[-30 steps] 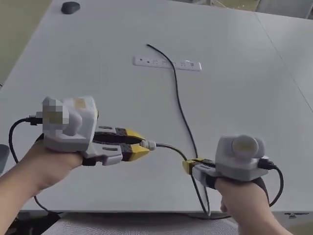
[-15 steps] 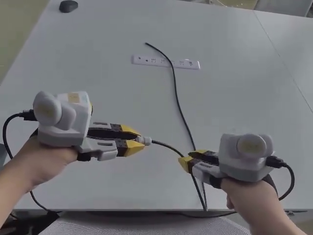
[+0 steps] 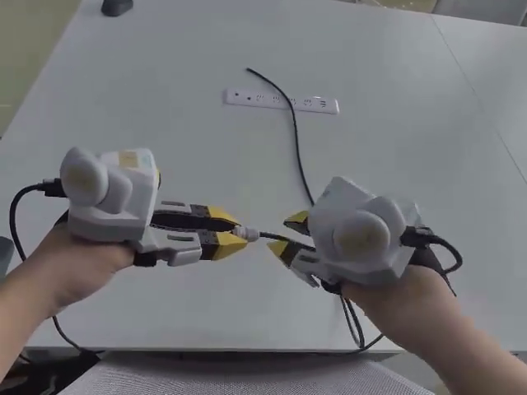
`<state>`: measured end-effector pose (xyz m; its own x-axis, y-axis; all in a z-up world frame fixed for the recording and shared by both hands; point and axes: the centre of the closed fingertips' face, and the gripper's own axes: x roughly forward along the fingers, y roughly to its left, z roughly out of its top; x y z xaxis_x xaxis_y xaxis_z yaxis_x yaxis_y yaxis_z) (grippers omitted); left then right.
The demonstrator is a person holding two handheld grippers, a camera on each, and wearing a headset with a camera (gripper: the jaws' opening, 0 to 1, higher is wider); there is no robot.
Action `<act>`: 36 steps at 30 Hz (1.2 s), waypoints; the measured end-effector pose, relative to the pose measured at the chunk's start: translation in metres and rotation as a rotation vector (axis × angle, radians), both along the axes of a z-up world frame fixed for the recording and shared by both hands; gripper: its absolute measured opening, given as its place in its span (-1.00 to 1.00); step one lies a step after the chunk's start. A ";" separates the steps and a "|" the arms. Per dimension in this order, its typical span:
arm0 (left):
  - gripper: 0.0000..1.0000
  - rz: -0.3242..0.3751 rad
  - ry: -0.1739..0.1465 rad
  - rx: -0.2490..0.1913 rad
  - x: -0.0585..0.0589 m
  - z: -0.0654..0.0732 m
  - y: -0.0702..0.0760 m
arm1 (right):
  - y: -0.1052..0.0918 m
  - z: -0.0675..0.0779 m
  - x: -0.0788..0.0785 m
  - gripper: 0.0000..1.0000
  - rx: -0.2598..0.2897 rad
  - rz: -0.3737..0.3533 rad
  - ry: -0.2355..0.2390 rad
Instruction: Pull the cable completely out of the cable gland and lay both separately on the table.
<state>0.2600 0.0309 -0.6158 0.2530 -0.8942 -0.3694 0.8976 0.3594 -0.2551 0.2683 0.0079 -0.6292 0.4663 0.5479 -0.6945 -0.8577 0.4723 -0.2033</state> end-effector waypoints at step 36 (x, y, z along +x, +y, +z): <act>-0.70 -0.019 -0.037 0.046 0.001 -0.002 -0.011 | -0.024 -0.015 0.007 -1.00 0.007 -0.063 0.022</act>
